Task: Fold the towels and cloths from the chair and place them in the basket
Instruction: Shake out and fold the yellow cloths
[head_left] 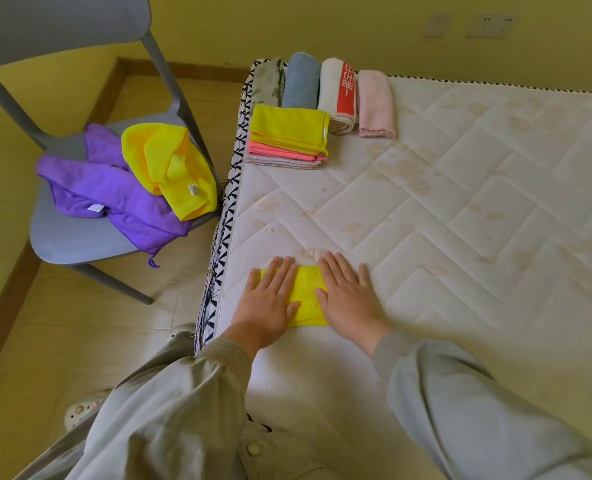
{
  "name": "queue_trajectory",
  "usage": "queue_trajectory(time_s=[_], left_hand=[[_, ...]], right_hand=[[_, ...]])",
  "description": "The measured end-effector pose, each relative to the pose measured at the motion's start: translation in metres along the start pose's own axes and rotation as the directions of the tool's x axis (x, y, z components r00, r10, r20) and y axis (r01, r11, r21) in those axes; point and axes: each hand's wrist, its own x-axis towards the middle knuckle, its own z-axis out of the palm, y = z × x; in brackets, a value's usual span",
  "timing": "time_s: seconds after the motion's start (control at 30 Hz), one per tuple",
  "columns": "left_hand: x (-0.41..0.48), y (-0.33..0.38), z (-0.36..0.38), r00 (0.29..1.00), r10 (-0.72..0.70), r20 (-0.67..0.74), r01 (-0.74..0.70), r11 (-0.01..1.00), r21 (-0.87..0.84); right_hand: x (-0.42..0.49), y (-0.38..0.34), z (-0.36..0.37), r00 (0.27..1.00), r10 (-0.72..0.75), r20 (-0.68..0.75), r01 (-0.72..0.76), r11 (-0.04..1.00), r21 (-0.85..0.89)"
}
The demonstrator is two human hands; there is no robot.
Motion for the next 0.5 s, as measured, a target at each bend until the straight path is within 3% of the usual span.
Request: queue_trajectory(time_s=[0.07, 0.13, 0.2, 0.27, 0.3, 0.37, 0.5], left_hand=[[-0.002, -0.001, 0.0, 1.0, 0.0, 0.029, 0.0, 1.0, -0.006], [-0.002, 0.0, -0.002, 0.999, 0.017, 0.031, -0.017, 1.0, -0.003], [-0.001, -0.001, -0.004, 0.998, 0.041, 0.038, -0.041, 0.999, 0.0], [-0.001, 0.0, -0.005, 0.997, 0.051, 0.052, -0.051, 0.999, -0.011], [-0.001, 0.0, -0.007, 0.997, 0.054, 0.058, -0.053, 0.999, -0.01], [-0.002, 0.001, -0.009, 0.996, 0.054, 0.069, -0.055, 0.998, 0.006], [0.0, 0.002, -0.009, 0.995, 0.042, 0.091, -0.045, 0.998, 0.032]], right_hand=[[0.005, 0.003, -0.002, 0.998, -0.058, -0.031, 0.061, 0.992, 0.107], [0.007, 0.012, -0.011, 0.998, 0.01, -0.06, 0.019, 0.891, 0.454], [0.006, 0.028, -0.025, 0.959, 0.281, -0.041, -0.132, 0.569, 0.812], [0.004, 0.05, -0.038, 0.843, 0.524, 0.122, -0.279, 0.232, 0.932], [0.002, 0.06, -0.042, 0.797, 0.547, 0.257, -0.378, 0.118, 0.918], [-0.008, 0.068, -0.046, 0.753, 0.434, 0.495, -0.554, 0.013, 0.832], [-0.024, 0.067, -0.048, 0.796, 0.148, 0.587, -0.598, 0.04, 0.8]])
